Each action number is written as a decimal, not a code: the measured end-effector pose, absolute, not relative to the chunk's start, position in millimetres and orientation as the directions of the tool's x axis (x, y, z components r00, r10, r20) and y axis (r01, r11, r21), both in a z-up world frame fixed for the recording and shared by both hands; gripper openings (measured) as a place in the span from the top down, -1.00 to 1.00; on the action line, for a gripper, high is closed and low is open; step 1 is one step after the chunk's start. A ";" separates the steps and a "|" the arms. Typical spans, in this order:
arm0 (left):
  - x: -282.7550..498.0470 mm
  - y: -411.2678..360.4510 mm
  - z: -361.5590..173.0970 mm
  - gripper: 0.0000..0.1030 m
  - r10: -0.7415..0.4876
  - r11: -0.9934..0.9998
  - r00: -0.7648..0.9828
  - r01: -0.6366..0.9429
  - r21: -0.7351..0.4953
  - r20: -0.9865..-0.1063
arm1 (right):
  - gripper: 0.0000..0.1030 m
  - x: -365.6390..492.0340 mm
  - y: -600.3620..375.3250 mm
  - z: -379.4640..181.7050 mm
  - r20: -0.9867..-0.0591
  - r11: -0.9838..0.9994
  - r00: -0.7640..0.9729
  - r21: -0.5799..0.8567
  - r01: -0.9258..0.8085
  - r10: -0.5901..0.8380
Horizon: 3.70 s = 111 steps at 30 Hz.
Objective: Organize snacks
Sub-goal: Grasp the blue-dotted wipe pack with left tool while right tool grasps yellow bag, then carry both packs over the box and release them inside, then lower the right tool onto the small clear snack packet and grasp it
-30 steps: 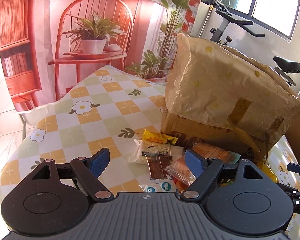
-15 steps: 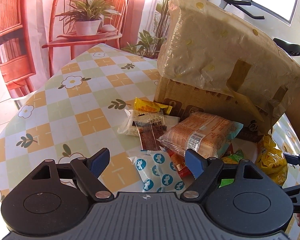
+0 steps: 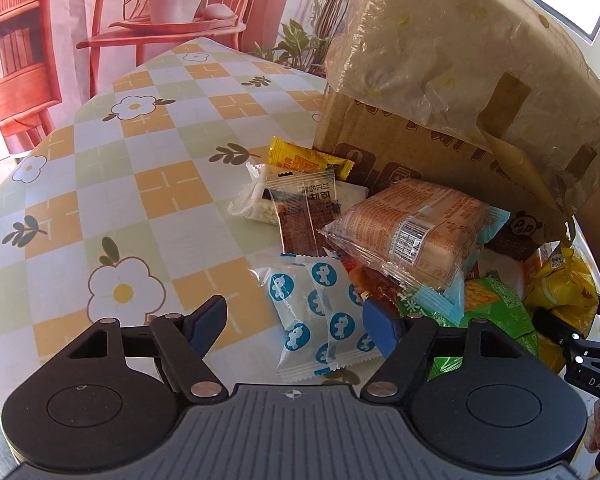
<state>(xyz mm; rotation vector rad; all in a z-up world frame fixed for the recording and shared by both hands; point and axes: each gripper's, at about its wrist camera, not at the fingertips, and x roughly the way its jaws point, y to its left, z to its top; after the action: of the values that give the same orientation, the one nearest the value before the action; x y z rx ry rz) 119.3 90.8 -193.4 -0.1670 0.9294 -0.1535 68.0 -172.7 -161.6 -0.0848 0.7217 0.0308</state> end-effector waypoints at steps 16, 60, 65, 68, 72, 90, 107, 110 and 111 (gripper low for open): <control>124.3 68.3 -207.0 0.06 -0.146 0.986 0.605 0.026 -0.163 -0.783 | -0.44 65.1 -171.0 -160.7 -0.655 0.997 0.756 -0.058 -0.041 -0.007; 239.9 -15.1 11.5 0.06 -0.290 0.956 0.836 0.272 -0.107 -0.465 | -0.44 218.8 -201.4 26.0 -0.407 0.992 0.913 -0.126 -0.021 -0.033; 287.6 -27.8 -3.3 0.06 -0.282 0.956 0.803 0.282 -0.081 -0.525 | -0.45 257.4 -203.6 4.5 -0.495 0.997 0.869 -0.076 -0.029 -0.013; 305.2 -26.4 -12.5 0.02 -0.303 0.950 0.776 0.292 -0.110 -0.553 | -0.53 271.1 -213.1 -5.3 -0.545 1.000 0.838 0.019 -0.013 0.021; 310.9 -21.8 -17.2 -0.37 -0.296 0.952 0.779 0.285 -0.109 -0.552 | -0.73 275.3 -220.0 -7.0 -0.558 0.997 0.829 0.078 -0.005 0.047; 200.7 40.7 2.0 -0.37 -0.221 0.974 0.841 0.210 -0.079 -0.494 | -0.67 157.0 -226.6 9.7 -0.450 0.995 0.888 0.064 -0.073 0.094; 158.4 98.6 -78.9 -0.26 -0.069 0.989 0.801 -0.023 -0.147 -0.594 | 0.00 82.6 -275.1 -85.5 -0.544 0.993 0.837 0.056 0.107 -0.060; 154.7 93.6 -96.0 -0.26 -0.050 0.986 0.793 -0.057 -0.156 -0.607 | 0.07 80.7 -286.1 -107.2 -0.577 0.988 0.812 0.059 0.145 -0.084; 154.1 91.7 -101.9 -0.26 -0.041 0.985 0.788 -0.070 -0.156 -0.614 | 0.09 80.6 -288.2 -113.9 -0.588 0.986 0.804 0.061 0.154 -0.089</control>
<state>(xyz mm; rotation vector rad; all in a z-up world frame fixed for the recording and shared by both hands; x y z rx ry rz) 154.1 91.7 -101.9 -0.1746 0.6639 0.0157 80.6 -288.2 -113.9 0.1074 0.6243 -0.1303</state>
